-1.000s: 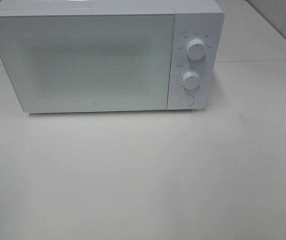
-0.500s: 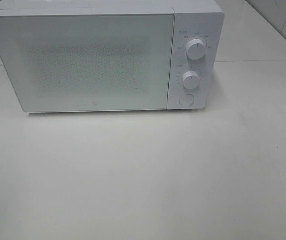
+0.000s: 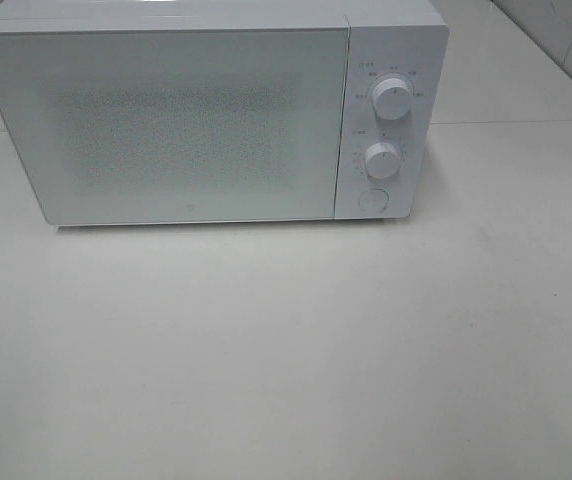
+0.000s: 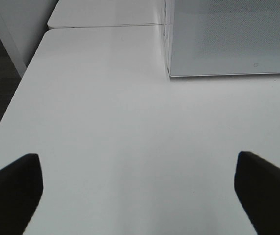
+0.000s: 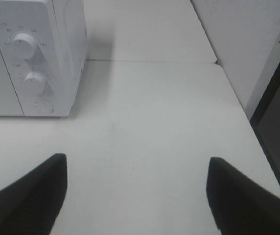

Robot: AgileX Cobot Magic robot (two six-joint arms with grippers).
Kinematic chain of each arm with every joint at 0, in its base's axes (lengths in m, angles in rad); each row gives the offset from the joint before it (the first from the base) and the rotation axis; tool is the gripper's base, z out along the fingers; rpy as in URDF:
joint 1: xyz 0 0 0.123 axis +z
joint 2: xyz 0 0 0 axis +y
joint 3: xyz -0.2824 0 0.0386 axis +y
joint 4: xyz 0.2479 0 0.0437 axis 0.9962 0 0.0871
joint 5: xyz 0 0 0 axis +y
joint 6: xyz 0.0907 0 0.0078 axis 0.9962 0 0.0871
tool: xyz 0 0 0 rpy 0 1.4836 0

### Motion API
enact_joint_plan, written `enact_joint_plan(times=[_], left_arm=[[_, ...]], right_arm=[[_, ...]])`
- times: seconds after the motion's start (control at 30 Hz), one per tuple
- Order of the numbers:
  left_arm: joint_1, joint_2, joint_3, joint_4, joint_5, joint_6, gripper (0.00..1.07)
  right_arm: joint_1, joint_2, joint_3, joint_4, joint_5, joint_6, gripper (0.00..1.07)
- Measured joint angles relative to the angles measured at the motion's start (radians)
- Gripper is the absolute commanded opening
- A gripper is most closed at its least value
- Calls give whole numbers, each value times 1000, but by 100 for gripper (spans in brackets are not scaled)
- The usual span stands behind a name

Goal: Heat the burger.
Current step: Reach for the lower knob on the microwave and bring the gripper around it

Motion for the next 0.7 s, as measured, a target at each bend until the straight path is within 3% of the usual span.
enact_joint_plan(times=[0.7], left_arm=[[0,0,0,0,0,0,100]], right_arm=[[0,314,0,-27,-355,0,76]])
